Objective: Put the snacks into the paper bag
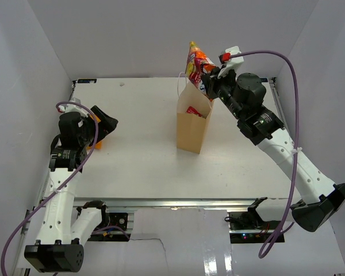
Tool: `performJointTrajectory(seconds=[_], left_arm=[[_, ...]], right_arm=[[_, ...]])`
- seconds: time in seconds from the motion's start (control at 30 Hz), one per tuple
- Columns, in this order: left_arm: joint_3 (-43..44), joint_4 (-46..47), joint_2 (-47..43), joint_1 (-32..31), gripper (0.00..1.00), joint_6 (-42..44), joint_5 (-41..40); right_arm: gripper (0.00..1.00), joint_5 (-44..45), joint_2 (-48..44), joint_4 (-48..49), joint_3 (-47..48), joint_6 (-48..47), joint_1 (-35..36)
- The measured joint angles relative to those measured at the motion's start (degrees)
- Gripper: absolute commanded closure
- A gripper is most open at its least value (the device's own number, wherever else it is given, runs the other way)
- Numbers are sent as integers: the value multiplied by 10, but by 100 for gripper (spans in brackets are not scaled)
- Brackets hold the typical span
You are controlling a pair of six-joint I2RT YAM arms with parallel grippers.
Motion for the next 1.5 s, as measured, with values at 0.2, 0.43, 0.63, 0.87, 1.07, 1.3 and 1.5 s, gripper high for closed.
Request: performJointTrajectory(seconds=[0.2, 0.43, 0.63, 0.87, 1.07, 1.3, 1.5], left_arm=[[-13, 0, 0, 0, 2, -2, -4], [-29, 0, -4, 0, 2, -7, -10], [-38, 0, -7, 0, 2, -12, -14], [-45, 2, -7, 0, 2, -15, -15], [-46, 7, -7, 0, 2, -15, -15], [-51, 11, -7, 0, 2, -16, -15], [-56, 9, -7, 0, 2, -20, -18]], right_arm=[[82, 60, 2, 4, -2, 48, 0], [92, 84, 14, 1, -12, 82, 0], [90, 87, 28, -15, -24, 97, 0], [79, 89, 28, -23, -31, 106, 0], [74, 92, 27, -28, -34, 107, 1], [54, 96, 19, -28, -49, 102, 7], [33, 89, 13, -12, -58, 97, 8]])
